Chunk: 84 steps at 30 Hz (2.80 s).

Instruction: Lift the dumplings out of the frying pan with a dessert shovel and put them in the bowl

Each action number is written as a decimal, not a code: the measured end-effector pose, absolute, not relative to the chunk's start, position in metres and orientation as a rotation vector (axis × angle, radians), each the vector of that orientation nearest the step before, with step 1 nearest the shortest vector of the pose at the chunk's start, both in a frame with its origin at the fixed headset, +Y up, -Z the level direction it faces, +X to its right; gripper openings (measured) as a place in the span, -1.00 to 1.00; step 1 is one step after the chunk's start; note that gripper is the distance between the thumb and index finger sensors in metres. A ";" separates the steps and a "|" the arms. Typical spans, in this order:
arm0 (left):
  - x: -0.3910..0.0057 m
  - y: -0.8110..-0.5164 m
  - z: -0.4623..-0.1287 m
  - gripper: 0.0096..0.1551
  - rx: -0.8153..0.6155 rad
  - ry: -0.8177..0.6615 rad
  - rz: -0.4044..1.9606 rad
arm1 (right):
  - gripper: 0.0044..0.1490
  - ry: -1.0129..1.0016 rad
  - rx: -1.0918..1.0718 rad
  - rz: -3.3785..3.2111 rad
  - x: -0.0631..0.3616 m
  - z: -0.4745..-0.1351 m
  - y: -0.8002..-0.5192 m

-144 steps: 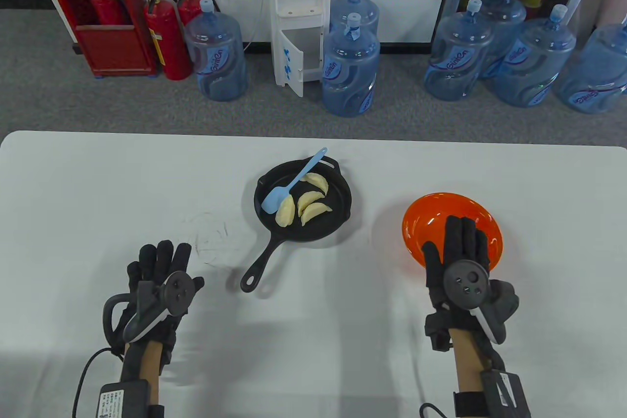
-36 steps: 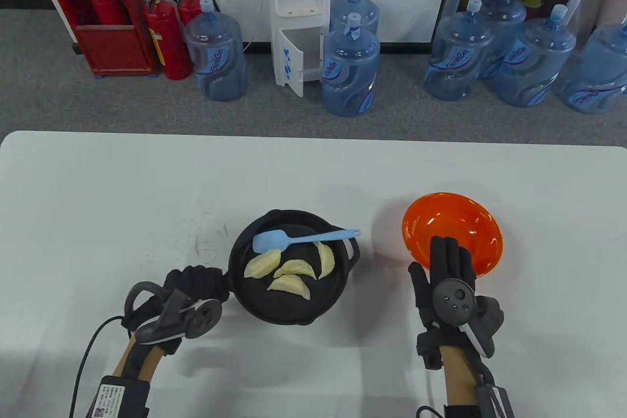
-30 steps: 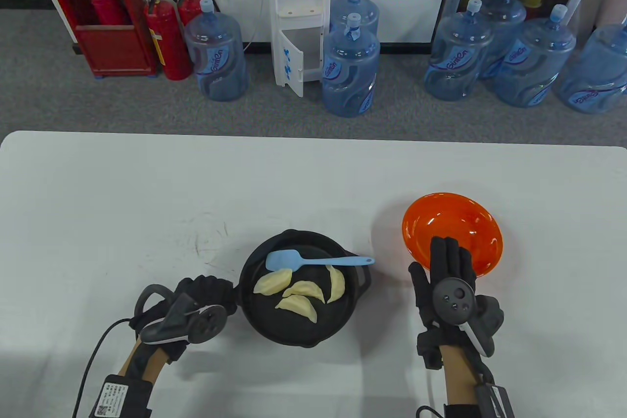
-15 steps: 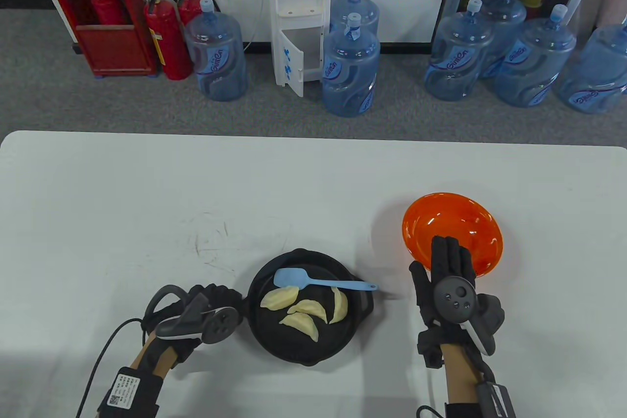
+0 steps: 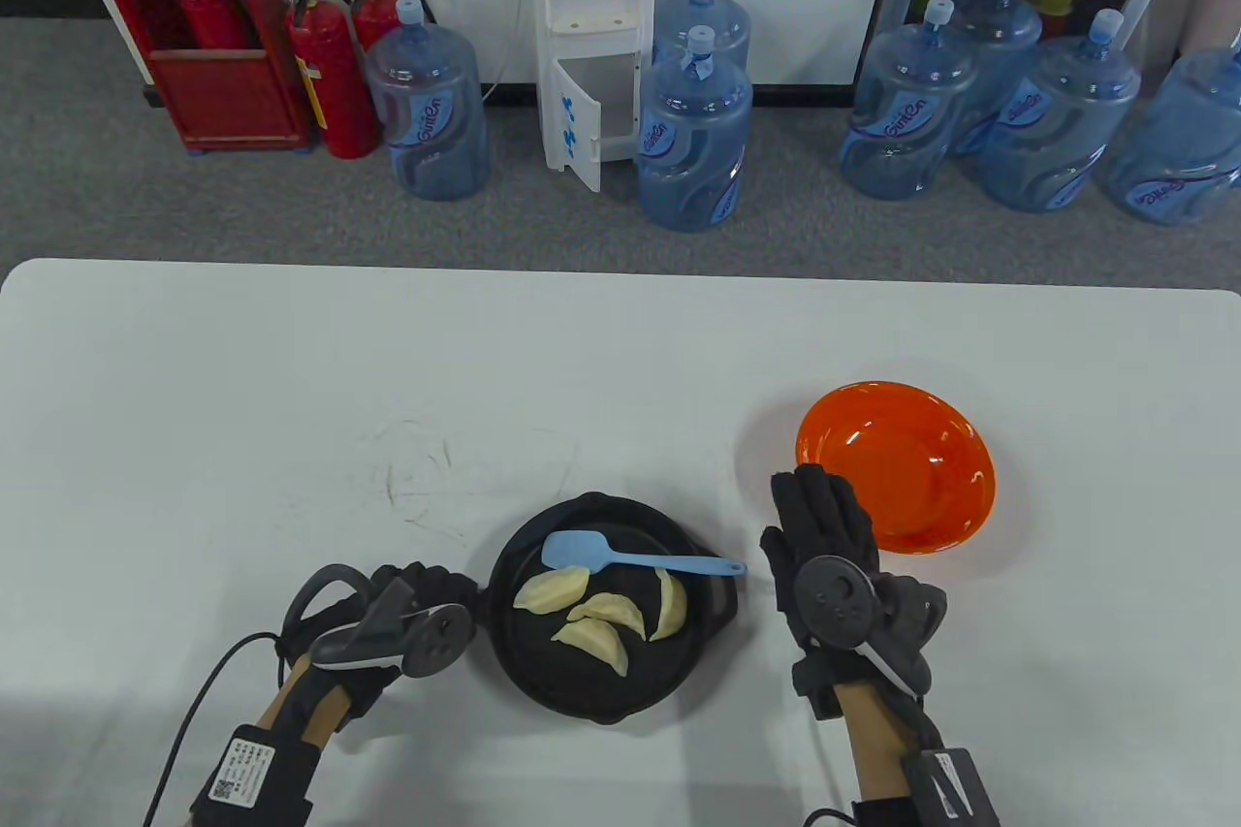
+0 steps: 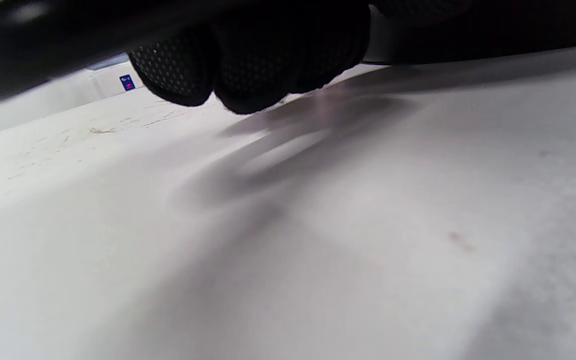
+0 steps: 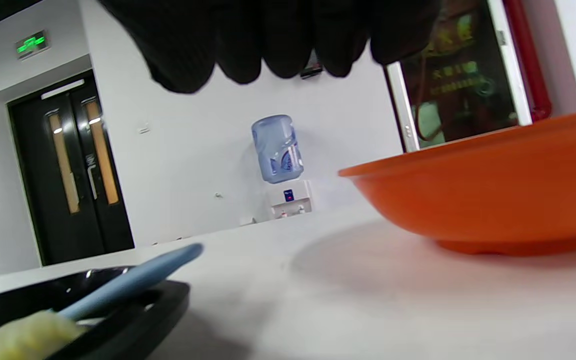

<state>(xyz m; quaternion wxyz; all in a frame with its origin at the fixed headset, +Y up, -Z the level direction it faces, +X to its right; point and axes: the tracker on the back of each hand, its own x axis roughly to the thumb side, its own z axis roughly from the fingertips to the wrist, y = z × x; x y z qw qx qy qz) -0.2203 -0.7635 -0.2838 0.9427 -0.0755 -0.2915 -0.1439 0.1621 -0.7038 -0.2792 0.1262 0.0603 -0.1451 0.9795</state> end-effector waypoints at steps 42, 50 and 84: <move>-0.218 -0.763 -0.283 -0.36 -0.167 -0.587 -0.318 | -0.36 -0.114 0.507 3.201 0.082 -0.306 -0.699; -0.218 -0.763 -0.283 -0.36 -0.168 -0.584 -0.319 | -0.37 -0.286 0.588 3.081 0.107 -0.268 -0.672; -0.218 -0.764 -0.283 -0.37 -0.166 -0.581 -0.315 | -0.49 -0.563 0.895 3.077 0.096 -0.231 -0.728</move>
